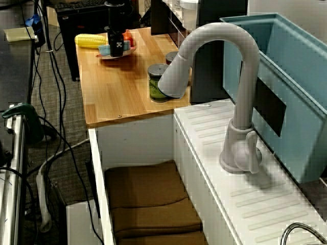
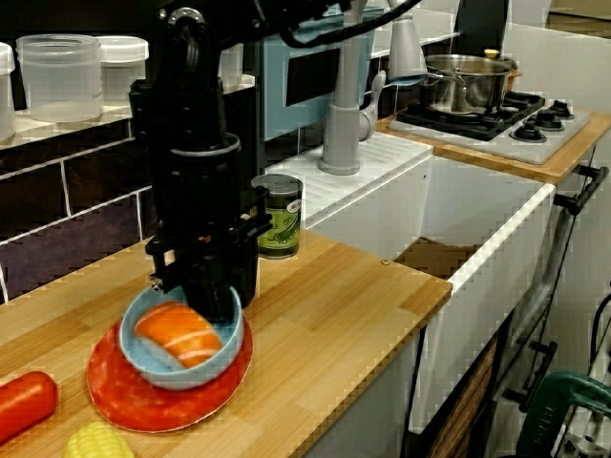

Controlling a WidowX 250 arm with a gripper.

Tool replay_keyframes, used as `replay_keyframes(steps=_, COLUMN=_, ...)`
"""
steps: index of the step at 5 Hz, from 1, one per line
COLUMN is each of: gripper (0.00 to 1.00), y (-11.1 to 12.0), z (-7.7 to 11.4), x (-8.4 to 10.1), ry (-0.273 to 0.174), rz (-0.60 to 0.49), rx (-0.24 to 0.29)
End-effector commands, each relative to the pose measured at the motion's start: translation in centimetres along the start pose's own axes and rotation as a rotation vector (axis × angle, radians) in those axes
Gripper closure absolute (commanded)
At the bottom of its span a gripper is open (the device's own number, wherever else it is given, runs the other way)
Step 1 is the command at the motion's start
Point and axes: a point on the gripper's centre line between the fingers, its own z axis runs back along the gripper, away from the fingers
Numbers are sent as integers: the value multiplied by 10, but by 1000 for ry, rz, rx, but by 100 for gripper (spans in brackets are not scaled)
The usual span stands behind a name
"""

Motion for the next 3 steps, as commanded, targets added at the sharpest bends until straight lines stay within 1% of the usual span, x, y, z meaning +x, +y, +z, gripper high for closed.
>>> replay_keyframes(steps=1, gripper=0, y=7, z=18, x=-2, ry=-44, rz=0, rx=34)
replay_keyframes(steps=3, gripper=0, y=4, z=17, x=-6, ry=-42, rz=-6, rx=32)
